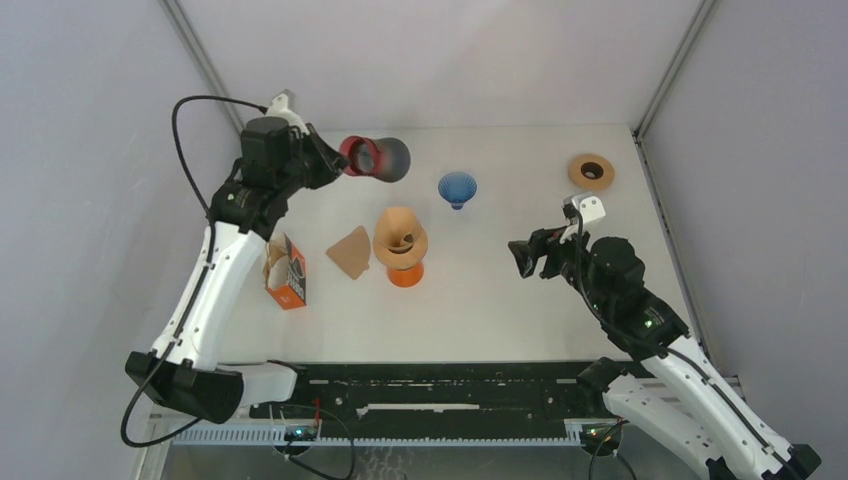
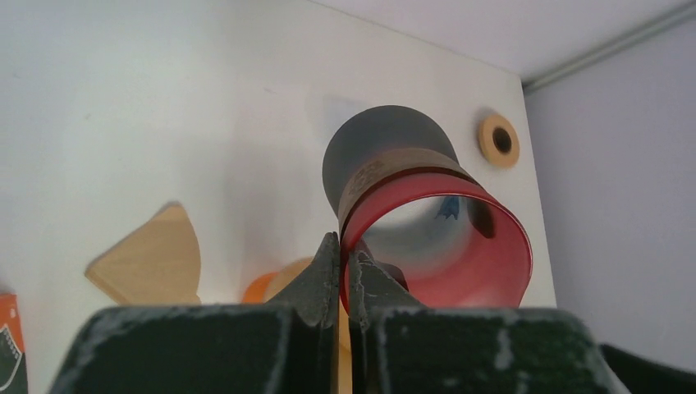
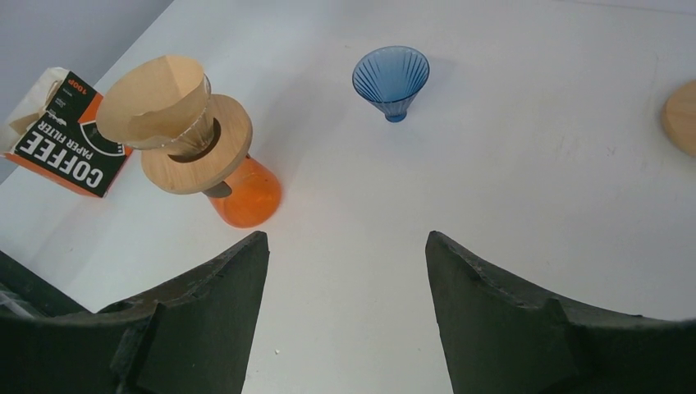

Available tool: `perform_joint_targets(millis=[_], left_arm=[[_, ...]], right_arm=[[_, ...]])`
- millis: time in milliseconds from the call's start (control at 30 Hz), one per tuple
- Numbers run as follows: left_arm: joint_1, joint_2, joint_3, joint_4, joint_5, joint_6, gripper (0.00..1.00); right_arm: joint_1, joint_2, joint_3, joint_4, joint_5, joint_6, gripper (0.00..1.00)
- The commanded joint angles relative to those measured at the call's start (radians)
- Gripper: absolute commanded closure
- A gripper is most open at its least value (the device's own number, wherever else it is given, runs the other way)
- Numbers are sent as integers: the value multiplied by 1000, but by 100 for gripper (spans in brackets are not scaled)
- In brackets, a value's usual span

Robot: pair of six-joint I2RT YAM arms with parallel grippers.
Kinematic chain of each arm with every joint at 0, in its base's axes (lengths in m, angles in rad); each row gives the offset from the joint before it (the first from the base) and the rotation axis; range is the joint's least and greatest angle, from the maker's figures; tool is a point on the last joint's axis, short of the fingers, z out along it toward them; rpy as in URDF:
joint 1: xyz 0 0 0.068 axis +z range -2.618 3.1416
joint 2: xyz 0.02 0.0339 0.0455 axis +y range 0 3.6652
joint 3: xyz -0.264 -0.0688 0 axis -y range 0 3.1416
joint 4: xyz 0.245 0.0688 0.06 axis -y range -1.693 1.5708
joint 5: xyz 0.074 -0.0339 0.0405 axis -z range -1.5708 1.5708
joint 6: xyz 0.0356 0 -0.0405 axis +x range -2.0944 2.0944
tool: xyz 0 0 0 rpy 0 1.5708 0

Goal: Place the coffee filter in the dripper
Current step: Place the coffee server at the center of the board.

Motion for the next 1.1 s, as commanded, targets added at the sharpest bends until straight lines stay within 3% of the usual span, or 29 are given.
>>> perform_joint_targets(millis=[0,300,567,1067], left_arm=[[-116,-60,38,-7,-69,63,99],[-423,4,79,-81,-204,123,99],[-627,148,179,-168,-334,178,98],[-729,436,310,-258,-314,193,98]], right_arm=[[-4,-29,1,-3,27,29,21],[-4,-64,-13,-11,70,39,22],[-5,-109,-49,12,137,66,22],[-6,-166,-85,14,210,78,22]])
